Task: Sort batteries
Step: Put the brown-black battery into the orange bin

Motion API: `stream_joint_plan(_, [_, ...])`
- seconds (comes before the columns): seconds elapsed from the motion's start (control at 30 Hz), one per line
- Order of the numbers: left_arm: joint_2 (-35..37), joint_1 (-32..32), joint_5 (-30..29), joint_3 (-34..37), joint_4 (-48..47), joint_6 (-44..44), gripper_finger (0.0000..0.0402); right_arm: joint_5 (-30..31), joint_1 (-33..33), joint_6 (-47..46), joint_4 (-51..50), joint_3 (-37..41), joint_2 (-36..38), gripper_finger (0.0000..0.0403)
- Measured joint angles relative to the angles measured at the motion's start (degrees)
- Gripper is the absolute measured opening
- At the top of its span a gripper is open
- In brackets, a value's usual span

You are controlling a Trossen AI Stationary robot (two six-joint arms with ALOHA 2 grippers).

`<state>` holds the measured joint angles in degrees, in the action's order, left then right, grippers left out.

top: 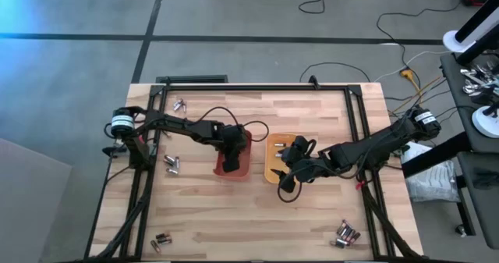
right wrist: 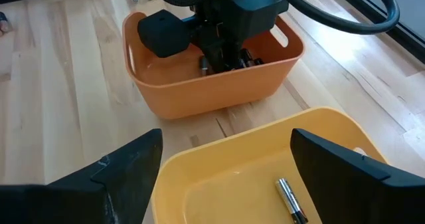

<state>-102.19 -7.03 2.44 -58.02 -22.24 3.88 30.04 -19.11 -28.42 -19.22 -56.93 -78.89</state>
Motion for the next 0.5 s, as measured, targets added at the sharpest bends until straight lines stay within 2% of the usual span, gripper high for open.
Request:
stream_joint_plan(0.2, [0.02, 0.00, -0.15, -0.27, -0.09, 1.79, 0.0082, 0.02, 0.00, 0.66, -0.07, 0.04, 0.39, 0.0345])
stream_joint_plan(0.5, [0.57, 0.02, -0.04, -0.44, 0.24, 2.11, 0.0107, 0.02, 0.00, 1.25, -0.23, 0.04, 0.42, 0.0346])
